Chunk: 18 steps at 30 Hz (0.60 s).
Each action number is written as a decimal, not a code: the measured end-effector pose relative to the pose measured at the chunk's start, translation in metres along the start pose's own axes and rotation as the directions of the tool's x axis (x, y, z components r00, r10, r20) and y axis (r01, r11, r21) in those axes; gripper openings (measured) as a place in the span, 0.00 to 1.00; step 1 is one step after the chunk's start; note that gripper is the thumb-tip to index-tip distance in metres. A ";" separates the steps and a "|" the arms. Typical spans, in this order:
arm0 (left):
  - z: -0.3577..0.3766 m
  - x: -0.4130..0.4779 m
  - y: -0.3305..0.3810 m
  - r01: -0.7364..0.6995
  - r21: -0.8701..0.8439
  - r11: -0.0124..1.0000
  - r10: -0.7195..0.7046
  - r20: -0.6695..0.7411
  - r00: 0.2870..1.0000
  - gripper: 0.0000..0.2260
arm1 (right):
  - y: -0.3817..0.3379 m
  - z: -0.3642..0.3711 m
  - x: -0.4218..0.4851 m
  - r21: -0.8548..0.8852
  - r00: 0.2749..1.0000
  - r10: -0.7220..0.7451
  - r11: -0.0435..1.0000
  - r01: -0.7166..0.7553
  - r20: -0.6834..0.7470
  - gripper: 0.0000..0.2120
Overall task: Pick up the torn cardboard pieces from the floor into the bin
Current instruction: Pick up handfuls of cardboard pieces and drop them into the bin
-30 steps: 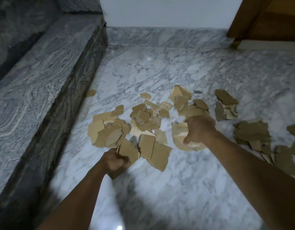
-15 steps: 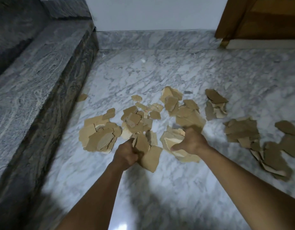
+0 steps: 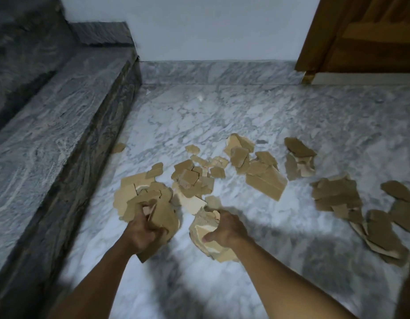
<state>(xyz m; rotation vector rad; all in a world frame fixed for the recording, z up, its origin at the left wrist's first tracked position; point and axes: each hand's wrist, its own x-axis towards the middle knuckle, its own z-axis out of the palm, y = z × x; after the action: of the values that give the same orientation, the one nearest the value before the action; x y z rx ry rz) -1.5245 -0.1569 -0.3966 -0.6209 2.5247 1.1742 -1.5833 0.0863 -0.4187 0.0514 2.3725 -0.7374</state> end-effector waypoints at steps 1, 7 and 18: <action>0.004 0.000 -0.006 0.008 0.042 0.999 -0.009 0.015 1.000 0.29 | 0.003 -0.001 0.000 -0.007 1.000 -0.008 1.000 0.009 0.030 0.45; 0.012 -0.003 -0.021 0.110 0.207 0.972 -0.120 0.036 0.992 0.26 | -0.004 -0.044 -0.004 -0.134 0.961 -0.088 0.983 0.127 0.262 0.55; 0.013 0.002 -0.019 0.010 0.099 0.995 -0.016 0.057 0.998 0.17 | -0.027 -0.019 0.054 0.055 0.986 0.062 0.997 -0.054 -0.157 0.43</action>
<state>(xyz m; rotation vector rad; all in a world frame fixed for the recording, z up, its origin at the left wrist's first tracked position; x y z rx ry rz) -1.5164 -0.1581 -0.4179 -0.5696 2.5088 1.0411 -1.6428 0.0656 -0.4248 0.2068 2.4916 -0.7910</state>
